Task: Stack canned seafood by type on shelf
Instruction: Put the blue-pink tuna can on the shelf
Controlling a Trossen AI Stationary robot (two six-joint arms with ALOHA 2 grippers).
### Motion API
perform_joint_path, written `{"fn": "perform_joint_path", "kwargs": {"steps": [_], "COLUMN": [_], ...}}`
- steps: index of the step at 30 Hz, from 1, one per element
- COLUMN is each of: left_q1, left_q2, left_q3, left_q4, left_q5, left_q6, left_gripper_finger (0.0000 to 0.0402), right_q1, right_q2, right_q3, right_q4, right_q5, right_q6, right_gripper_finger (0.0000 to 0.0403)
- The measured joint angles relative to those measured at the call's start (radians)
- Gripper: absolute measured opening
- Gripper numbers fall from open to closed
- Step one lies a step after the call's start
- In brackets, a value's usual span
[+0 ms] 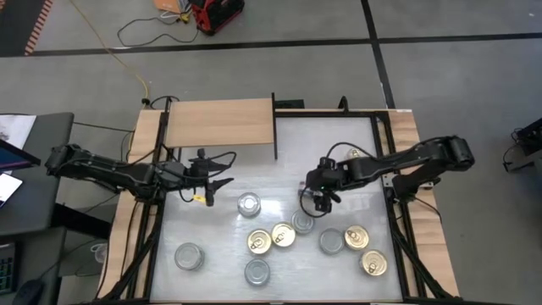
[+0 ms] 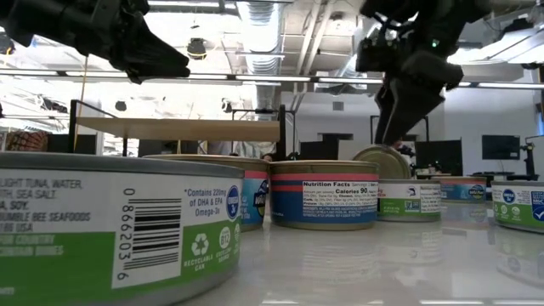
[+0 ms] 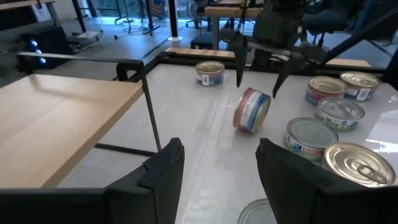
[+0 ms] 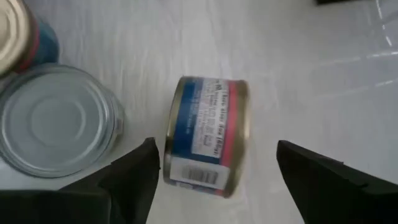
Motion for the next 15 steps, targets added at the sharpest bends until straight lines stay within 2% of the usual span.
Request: {"fn": "perform_joint_path", "kwargs": {"steps": [4, 8, 15], "left_q1": [0.000, 0.000, 0.002], "left_q2": [-0.011, -0.020, -0.076], "left_q3": [0.000, 0.000, 0.000], "left_q4": [-0.011, -0.022, -0.048], "left_q5": [0.000, 0.000, 0.000], "left_q6": [0.000, 0.008, 0.098], "left_gripper_finger": [0.0190, 0.0190, 0.0190], "right_q1": [0.008, 0.023, 0.060], "right_q2": [0.063, 0.106, 0.090], "right_q3": [0.000, 0.000, 0.000], "right_q4": [0.023, 0.026, 0.018], "right_q5": [0.005, 0.056, 0.146], "right_q6": [0.006, 0.017, -0.008], "right_gripper_finger": [0.0332, 0.0314, 0.0237]}}
